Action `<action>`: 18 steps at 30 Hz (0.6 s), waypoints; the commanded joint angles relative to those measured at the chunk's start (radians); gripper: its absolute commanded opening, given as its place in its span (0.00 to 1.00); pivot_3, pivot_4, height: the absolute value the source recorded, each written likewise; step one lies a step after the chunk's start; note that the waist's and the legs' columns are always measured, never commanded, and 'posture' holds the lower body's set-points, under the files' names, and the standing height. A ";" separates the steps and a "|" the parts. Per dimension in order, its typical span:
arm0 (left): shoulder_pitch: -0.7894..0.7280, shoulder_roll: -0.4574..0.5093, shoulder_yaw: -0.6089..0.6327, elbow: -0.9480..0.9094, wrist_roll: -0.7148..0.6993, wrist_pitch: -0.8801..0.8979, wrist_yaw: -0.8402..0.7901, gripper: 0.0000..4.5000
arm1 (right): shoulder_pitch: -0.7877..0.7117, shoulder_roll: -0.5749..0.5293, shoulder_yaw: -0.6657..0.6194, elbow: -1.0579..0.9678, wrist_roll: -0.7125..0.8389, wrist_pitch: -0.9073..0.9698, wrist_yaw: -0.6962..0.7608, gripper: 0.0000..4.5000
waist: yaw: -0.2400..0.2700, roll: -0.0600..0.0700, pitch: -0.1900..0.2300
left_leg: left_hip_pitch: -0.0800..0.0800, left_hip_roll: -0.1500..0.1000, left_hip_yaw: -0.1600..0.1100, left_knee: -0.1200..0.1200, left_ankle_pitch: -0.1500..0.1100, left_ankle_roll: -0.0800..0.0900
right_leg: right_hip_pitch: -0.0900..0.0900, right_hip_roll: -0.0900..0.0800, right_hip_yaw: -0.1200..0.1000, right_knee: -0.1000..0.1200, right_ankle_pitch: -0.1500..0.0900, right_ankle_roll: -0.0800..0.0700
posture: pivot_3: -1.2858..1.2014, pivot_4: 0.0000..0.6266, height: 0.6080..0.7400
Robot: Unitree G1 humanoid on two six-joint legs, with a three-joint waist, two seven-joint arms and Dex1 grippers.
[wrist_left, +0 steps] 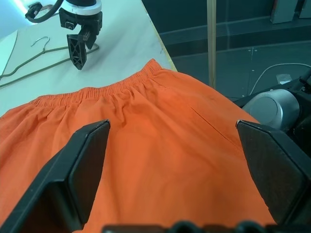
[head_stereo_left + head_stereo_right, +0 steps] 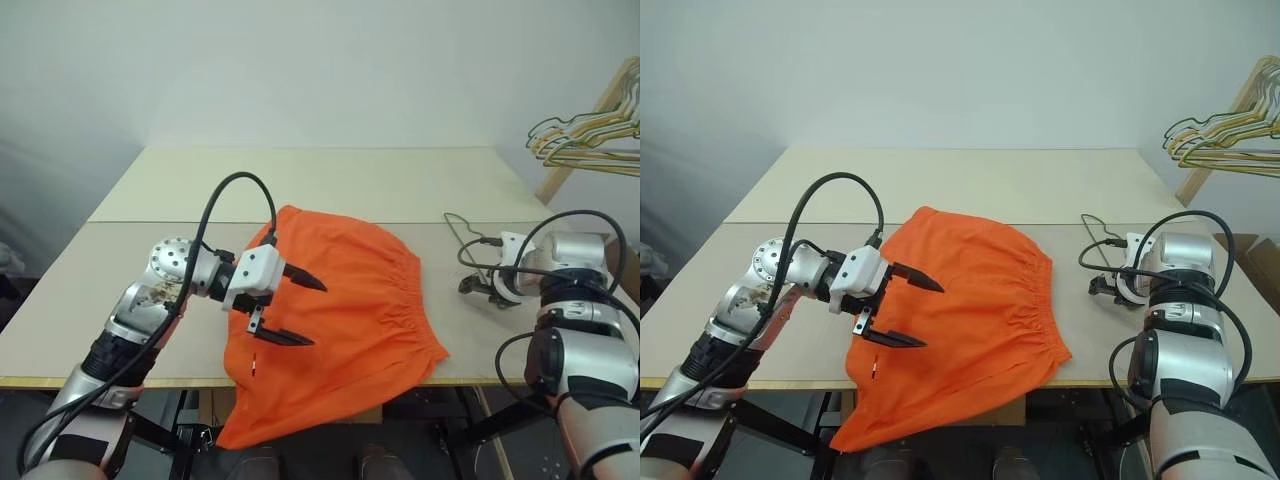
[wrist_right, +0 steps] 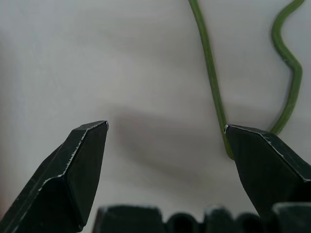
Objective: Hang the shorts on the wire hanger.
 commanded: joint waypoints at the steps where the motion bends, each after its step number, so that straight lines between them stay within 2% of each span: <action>1: -0.008 0.013 0.019 -0.038 -0.015 0.014 0.004 1.00 | -0.052 -0.011 -0.010 0.069 0.017 -0.050 -0.009 0.99 | -0.001 0.000 0.000 | 0.000 0.000 0.000 0.000 0.000 0.000 | 0.000 0.000 0.000 0.000 0.000 0.000 | 0.56 0.00 1.00; 3: -0.007 0.015 0.019 -0.041 -0.016 0.018 0.005 1.00 | -0.068 -0.013 -0.011 0.115 0.020 -0.064 -0.013 0.95 | -0.001 0.000 0.000 | 0.000 0.000 0.000 0.000 0.000 0.000 | 0.000 0.000 0.000 0.000 0.000 0.000 | 0.56 0.00 1.00; 6: -0.004 0.019 0.021 -0.046 -0.018 0.024 0.003 1.00 | -0.083 -0.012 0.012 0.158 0.019 -0.072 -0.001 0.79 | -0.001 0.000 0.000 | 0.000 0.000 0.000 0.000 0.000 0.000 | 0.000 0.000 0.000 0.000 0.000 0.000 | 0.56 0.00 1.00; 14: 0.024 0.032 0.030 -0.073 -0.023 0.030 0.014 1.00 | -0.092 -0.025 0.034 0.209 0.029 -0.058 0.031 0.16 | -0.007 0.000 0.000 | 0.000 0.000 0.000 0.000 0.000 0.000 | 0.001 0.000 0.000 0.000 0.000 0.000 | 0.57 0.00 1.00; 16: 0.027 0.034 0.031 -0.076 -0.023 0.031 0.017 1.00 | -0.073 -0.027 0.085 0.176 0.009 -0.065 0.066 0.01 | -0.008 0.000 0.000 | 0.000 0.000 0.000 0.000 0.000 0.000 | 0.001 0.000 0.000 0.000 0.000 0.000 | 0.57 0.00 1.00; 18: 0.029 0.035 0.033 -0.077 -0.023 0.032 0.019 1.00 | -0.059 -0.038 0.135 0.115 0.019 -0.050 0.141 0.01 | -0.008 0.000 0.000 | 0.000 0.000 0.000 0.000 0.000 0.000 | 0.001 0.000 0.000 0.000 0.000 0.000 | 0.57 0.00 1.00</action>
